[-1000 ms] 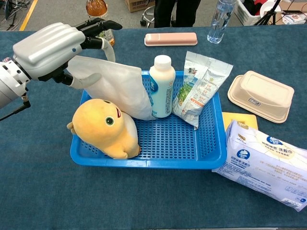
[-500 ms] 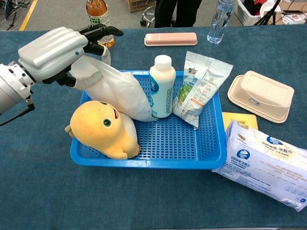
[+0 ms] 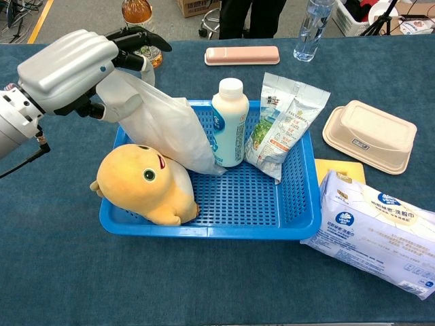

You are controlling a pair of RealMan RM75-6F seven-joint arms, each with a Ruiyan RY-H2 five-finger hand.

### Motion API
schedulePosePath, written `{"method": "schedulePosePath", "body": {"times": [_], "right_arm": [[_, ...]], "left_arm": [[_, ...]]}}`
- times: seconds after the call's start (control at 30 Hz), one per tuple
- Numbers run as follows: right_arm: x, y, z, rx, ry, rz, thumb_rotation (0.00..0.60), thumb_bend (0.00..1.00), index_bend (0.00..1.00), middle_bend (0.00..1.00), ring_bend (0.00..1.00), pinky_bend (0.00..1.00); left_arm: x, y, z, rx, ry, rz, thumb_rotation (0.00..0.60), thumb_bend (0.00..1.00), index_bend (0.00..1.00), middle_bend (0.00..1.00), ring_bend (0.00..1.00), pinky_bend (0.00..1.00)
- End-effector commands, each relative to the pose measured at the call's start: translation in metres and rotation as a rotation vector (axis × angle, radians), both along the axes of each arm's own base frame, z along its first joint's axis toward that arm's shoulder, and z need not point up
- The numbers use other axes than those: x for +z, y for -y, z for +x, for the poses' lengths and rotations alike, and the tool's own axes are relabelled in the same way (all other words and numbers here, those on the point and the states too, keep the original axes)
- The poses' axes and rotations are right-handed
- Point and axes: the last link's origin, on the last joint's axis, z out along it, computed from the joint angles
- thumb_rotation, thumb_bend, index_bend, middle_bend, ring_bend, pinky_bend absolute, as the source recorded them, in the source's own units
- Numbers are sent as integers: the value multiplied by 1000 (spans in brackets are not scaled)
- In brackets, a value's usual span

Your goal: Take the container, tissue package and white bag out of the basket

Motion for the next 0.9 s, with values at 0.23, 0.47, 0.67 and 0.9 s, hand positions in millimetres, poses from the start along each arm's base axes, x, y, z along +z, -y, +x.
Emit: {"method": "schedulePosePath", "body": {"times": [0.23, 0.47, 0.67, 0.9], "right_arm": [[2, -3, 1, 10, 2, -9, 600, 0, 177, 382, 380, 712], [2, -3, 1, 12, 3, -10, 600, 0, 177, 382, 380, 712], [1, -1, 2, 12, 5, -5, 600, 0, 177, 382, 380, 712], [-1, 1, 2, 13, 9, 1, 600, 0, 177, 383, 380, 711]], "left_arm": [[24, -1, 13, -26, -21, 118, 600, 506, 815, 184, 121, 306], [51, -6, 13, -21, -46, 230, 600, 506, 819, 191, 121, 308], [73, -11, 9, -23, -78, 353, 600, 507, 826, 201, 121, 311], [98, -15, 4, -5, -90, 464, 600, 507, 829, 214, 121, 316]]}}
